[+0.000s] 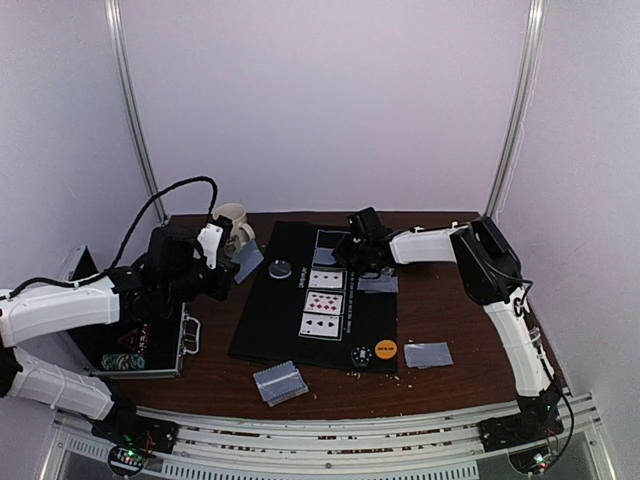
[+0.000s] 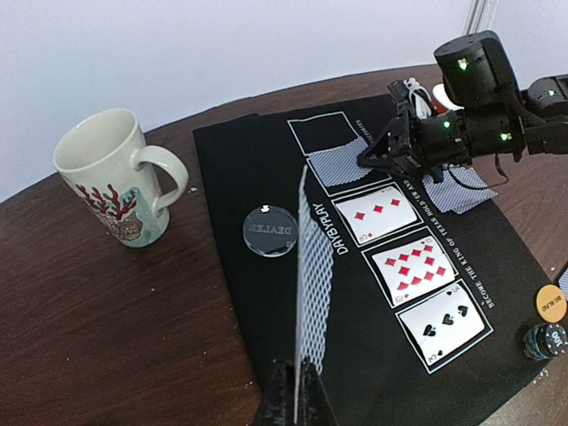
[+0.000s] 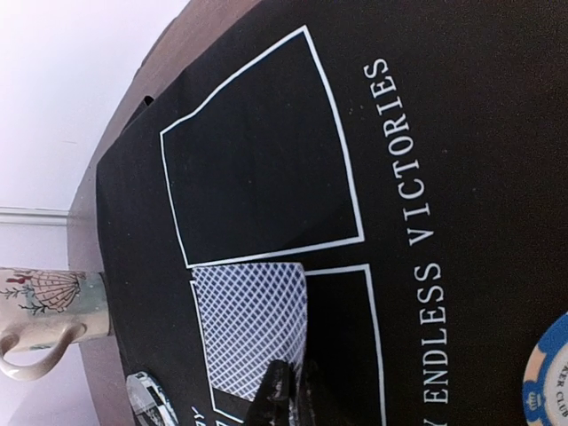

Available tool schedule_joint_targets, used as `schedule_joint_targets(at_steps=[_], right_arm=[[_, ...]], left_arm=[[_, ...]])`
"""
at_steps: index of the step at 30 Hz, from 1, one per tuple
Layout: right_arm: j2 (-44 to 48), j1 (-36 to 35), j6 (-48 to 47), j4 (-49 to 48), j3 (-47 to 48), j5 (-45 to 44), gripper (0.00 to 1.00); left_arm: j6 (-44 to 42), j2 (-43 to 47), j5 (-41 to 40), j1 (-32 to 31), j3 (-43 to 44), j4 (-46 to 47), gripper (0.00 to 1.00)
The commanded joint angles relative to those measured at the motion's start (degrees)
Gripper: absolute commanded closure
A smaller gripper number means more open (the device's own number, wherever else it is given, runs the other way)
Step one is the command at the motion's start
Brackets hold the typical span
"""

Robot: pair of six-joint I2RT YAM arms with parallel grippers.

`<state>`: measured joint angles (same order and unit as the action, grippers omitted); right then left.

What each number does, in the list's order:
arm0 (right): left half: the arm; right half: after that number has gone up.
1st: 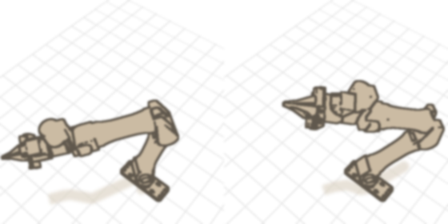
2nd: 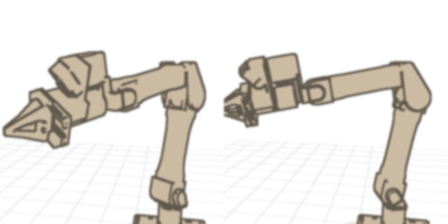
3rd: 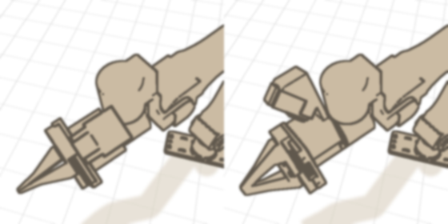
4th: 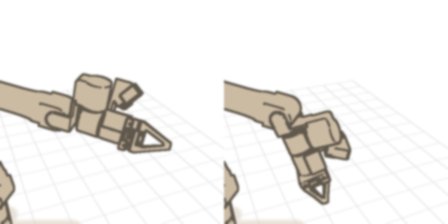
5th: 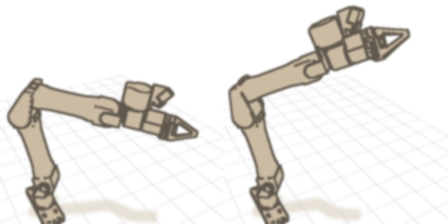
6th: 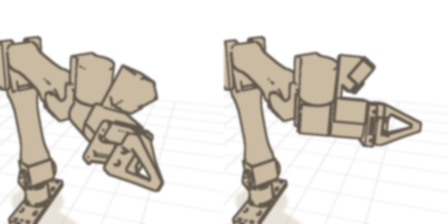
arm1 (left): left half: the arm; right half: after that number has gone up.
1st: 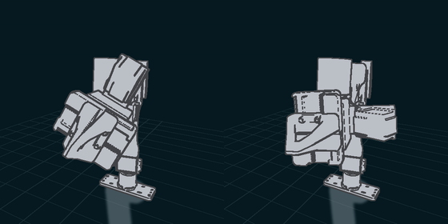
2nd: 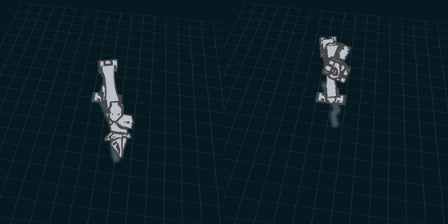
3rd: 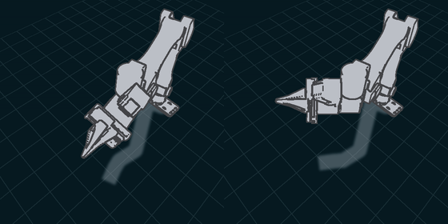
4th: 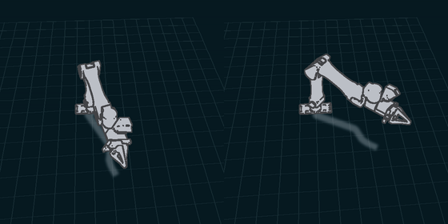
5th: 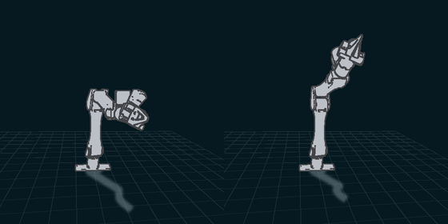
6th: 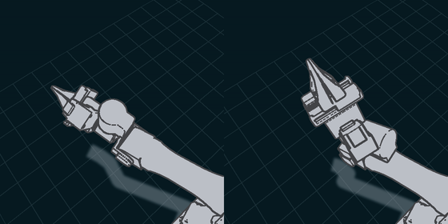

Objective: Distribute texas hold em gaming equipment
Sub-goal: Place the poker card in the community card area.

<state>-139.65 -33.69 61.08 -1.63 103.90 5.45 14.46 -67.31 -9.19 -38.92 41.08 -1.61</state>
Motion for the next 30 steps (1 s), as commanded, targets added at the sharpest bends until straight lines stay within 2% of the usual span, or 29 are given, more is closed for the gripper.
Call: schedule_joint_targets(at_steps=[1, 12, 21, 30], right_arm=[[-1.40, 0.32, -2.84, 4.41, 2.56, -0.77, 0.90], [0.49, 0.35, -7.55, 9.38, 4.08, -4.37, 0.67], [3.09, 0.25, -9.68, 10.31, 3.16, -5.77, 0.65], [3.45, 0.38, -12.36, 9.31, 4.76, -7.58, 0.68]], left_arm=[[-0.55, -0.19, 0.50, 0.66, 1.19, 1.08, 1.00], [-0.50, -0.25, 0.97, 0.64, 1.28, 1.16, 1.00], [-0.48, -0.44, 1.37, 0.68, 1.28, 1.25, 1.00], [-0.53, -0.02, 1.15, 0.76, 1.28, 0.99, 1.00]])
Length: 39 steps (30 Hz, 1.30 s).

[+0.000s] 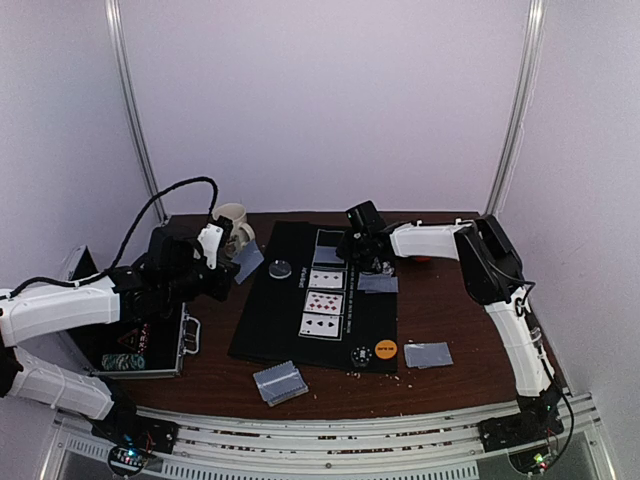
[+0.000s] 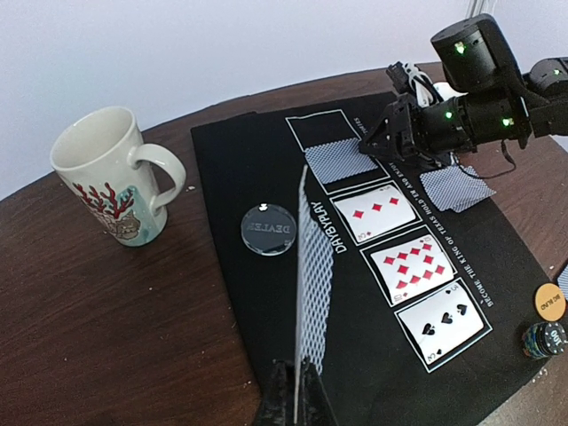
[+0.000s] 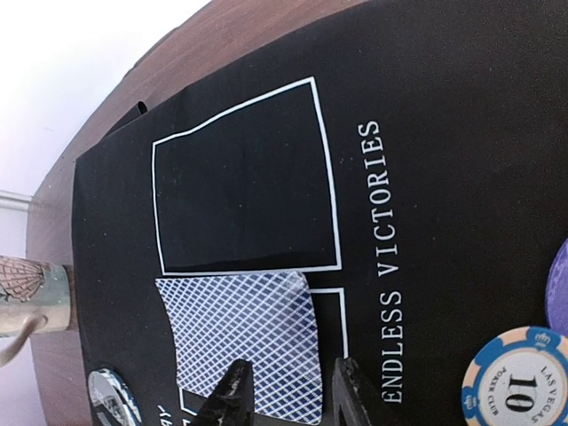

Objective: Distribute texas hold em gaming equipment
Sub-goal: Place the poker card in the community card area, then pass from the left arm to the right

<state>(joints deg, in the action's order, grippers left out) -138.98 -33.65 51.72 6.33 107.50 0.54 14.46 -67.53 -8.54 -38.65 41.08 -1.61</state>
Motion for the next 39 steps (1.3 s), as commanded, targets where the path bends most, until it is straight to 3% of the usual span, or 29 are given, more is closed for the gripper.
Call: schedule_joint_targets(at_steps=[1, 6, 8, 12, 16, 21, 23, 27, 31, 32, 37, 39], right_arm=[[2.37, 0.33, -4.74, 1.26, 2.51, -2.61, 0.68], [-3.28, 1.32, -10.93, 5.43, 13.83, 2.46, 0.67], [-3.10, 1.52, -13.26, 2.41, 14.33, 6.89, 0.68], [3.81, 1.44, -21.01, -10.81, 9.43, 24.80, 0.61], [13.67, 0.97, -27.04, -18.10, 1.31, 48.13, 0.48], [26.05, -1.84, -33.45, -22.20, -10.36, 59.55, 0.25], [29.92, -3.12, -33.00, -25.89, -14.90, 62.17, 0.21], [34.45, -5.86, -36.50, -24.75, -18.35, 64.97, 0.20], [34.89, -8.58, -47.36, -11.28, -15.04, 59.01, 0.21], [34.40, -9.24, -51.56, -3.96, -12.51, 54.53, 0.24], [34.38, -9.50, -52.11, -1.70, -12.24, 54.29, 0.50], [34.39, -9.81, -53.10, 0.33, -11.87, 53.95, 0.53]], left_arm=[[-0.56, 0.20, 0.53, 0.51, 1.28, 0.99, 1.00], [-0.85, 0.02, 1.12, 0.46, 1.45, 0.99, 1.00], [-1.49, 0.38, 2.23, 0.45, 1.61, 0.99, 1.00], [-4.61, 2.47, 7.89, 0.51, 2.87, 0.34, 1.00], [-10.41, 4.19, 19.56, 0.55, 5.91, -3.20, 1.00], [-14.41, 7.23, 30.57, 0.78, 8.50, -5.82, 1.00], [-14.58, 8.09, 33.15, 0.94, 9.51, -6.15, 1.00], [-14.42, 8.24, 36.65, 1.03, 12.08, -7.40, 1.00], [-14.27, 7.67, 38.75, 1.04, 13.16, -8.03, 1.00], [-14.17, 8.08, 38.77, 1.00, 12.65, -7.38, 1.00], [-14.05, 8.18, 38.05, 0.99, 12.79, -7.32, 1.00], [-13.66, 7.73, 37.38, 1.02, 12.94, -7.39, 1.00]])
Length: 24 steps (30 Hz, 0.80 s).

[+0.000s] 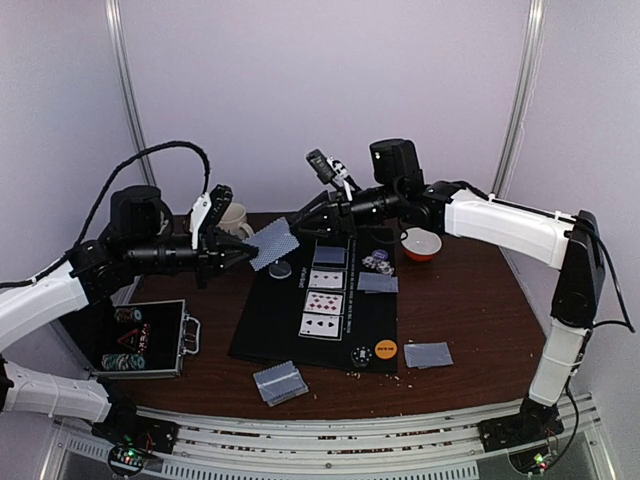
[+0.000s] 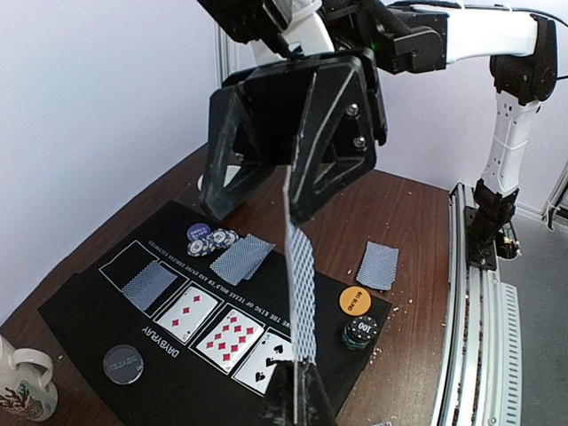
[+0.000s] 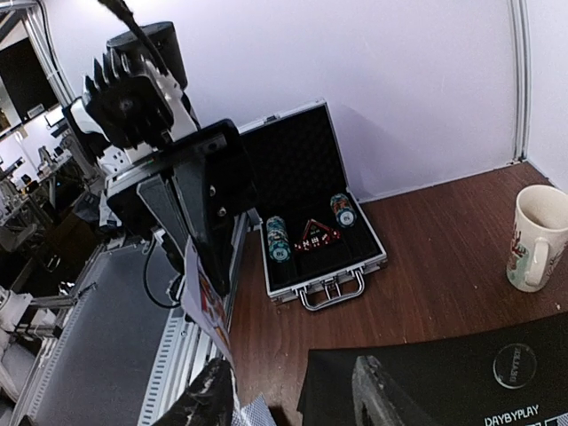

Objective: Distribute texas hold em gaming equipment
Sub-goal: Pass from the left arm to the right

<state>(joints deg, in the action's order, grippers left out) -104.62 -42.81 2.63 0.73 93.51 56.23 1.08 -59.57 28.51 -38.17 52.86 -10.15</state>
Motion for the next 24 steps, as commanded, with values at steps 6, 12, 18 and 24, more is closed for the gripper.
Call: schedule_joint_targets(at_steps=[6, 12, 18, 24], right_arm=[[0.46, -1.57, -6.79, 10.20, 2.85, -2.85, 0.50], [-0.77, -3.77, -7.46, 12.03, 5.17, -3.24, 0.63], [-1.50, -3.56, -4.89, 12.10, 6.42, -3.88, 1.00], [-3.23, -1.49, 1.49, 12.70, 8.60, -6.44, 1.00]], left_arm=[[-0.02, -1.20, -0.93, 0.52, 1.64, 0.78, 1.00], [0.11, -1.93, -1.09, 0.52, 1.87, 1.14, 1.00], [0.19, -1.95, -1.32, 0.49, 1.67, 1.21, 1.00], [1.17, -2.77, -6.11, 0.47, 2.06, 0.71, 0.99]])
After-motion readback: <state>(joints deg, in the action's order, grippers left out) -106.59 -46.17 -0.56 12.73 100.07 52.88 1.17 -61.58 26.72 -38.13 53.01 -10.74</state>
